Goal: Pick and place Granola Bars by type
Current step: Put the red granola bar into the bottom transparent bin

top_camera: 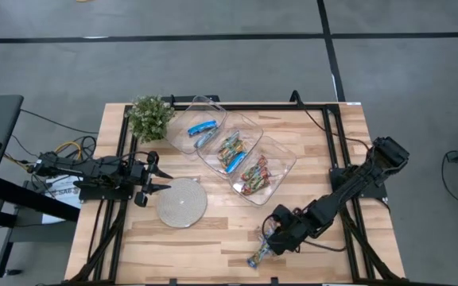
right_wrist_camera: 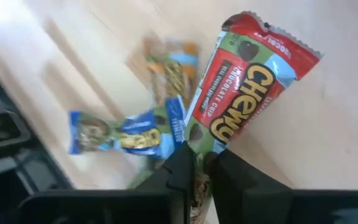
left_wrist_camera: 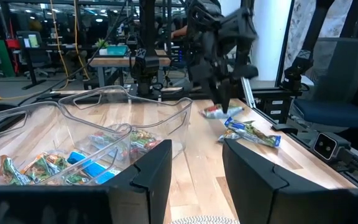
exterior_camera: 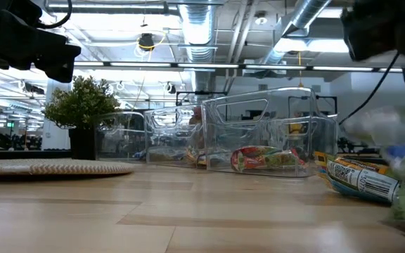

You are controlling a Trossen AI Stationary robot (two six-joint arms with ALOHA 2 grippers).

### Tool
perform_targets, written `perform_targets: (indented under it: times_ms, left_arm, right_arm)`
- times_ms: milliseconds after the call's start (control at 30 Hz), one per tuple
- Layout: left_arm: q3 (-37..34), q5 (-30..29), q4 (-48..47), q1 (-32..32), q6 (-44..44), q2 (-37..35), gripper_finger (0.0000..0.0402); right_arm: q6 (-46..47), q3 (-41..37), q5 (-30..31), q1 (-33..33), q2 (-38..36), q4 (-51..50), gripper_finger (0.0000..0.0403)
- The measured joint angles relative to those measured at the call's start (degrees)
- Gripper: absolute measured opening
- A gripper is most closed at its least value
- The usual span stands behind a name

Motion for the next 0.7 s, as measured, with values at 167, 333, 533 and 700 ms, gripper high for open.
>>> perform_targets:
  times_ms: [167,333,533,700]
  left_arm:
    - [0.00,0.00,0.00,0.02,0.01,0.00,0.0138]
    - [0.00,0.02,0.00,0.01,0.01,0.00,0.0138]
    - [0.00,0.02,-0.01,0.02,-0.01,0.00,0.0138]
    - [0.00,0.04,-0.01,0.00,0.00,0.00,0.0138]
  right_arm:
    - [0.07,0.01,5.55,-0.48,-5.70,0.38,0.0029]
    - [0.07,0.02,12.33,-2.50,-10.79,1.55,0.0029]
    - [0.02,0.03,21.21,-5.11,-15.27,6.73,0.0027]
    - [0.02,0.04,27.29,-7.55,-17.29,10.08,0.0029]
